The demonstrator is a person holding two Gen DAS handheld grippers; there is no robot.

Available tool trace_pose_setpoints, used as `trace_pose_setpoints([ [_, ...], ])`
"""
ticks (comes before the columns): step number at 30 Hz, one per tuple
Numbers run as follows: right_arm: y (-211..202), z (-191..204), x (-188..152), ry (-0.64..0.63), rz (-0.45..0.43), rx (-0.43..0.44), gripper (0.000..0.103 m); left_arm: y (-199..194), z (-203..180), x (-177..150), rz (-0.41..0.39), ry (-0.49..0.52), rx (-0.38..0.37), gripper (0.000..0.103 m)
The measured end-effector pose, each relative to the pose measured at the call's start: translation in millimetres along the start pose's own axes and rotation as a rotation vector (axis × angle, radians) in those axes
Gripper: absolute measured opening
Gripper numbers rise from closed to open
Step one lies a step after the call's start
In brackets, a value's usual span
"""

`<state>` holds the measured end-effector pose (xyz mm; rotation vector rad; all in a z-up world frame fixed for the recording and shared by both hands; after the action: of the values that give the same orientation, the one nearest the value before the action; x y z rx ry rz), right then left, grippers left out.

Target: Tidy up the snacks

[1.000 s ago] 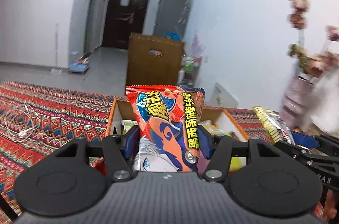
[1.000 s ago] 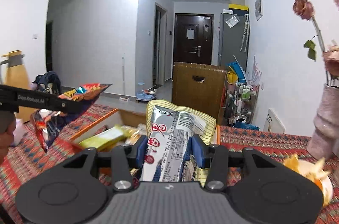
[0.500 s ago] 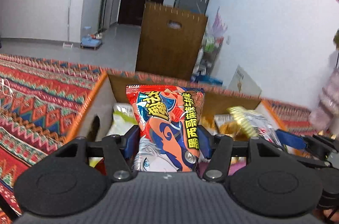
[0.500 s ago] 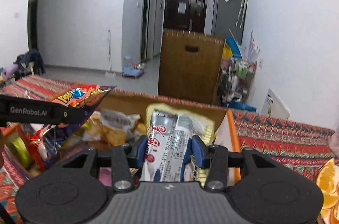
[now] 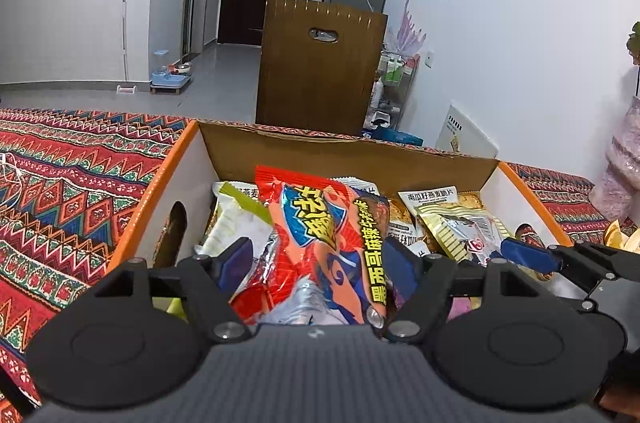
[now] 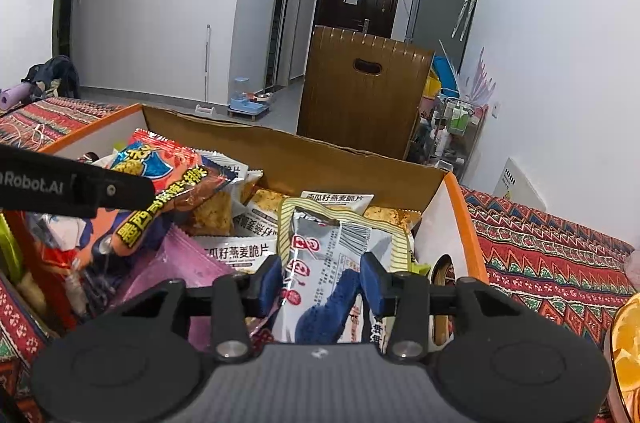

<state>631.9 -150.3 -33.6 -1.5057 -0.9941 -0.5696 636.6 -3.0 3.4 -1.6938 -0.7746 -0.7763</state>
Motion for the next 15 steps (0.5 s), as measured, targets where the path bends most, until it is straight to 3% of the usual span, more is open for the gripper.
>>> trace_pose_setpoints([
  [6, -13, -5, 11, 0.047, -0.014, 0.03, 0.049, -22, -5, 7, -0.04, 0.017, -0.018, 0.074],
  [15, -84, -32, 38, 0.098, -0.085, 0.032, 0.071, -97, -9, 27, -0.146, 0.118, 0.02, 0.08],
])
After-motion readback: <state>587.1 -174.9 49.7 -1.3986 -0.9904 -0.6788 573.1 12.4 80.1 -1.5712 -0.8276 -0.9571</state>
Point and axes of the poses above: each gripper's, at about its wrist camera, not at the fingertips, and y roughly the way its jaws point, z to its left, x to its top, the point moved 3 cm from there along y, roughly the way its jaws point, and after that the axes turned 7 degrees about -x, right-handed, at the moved point
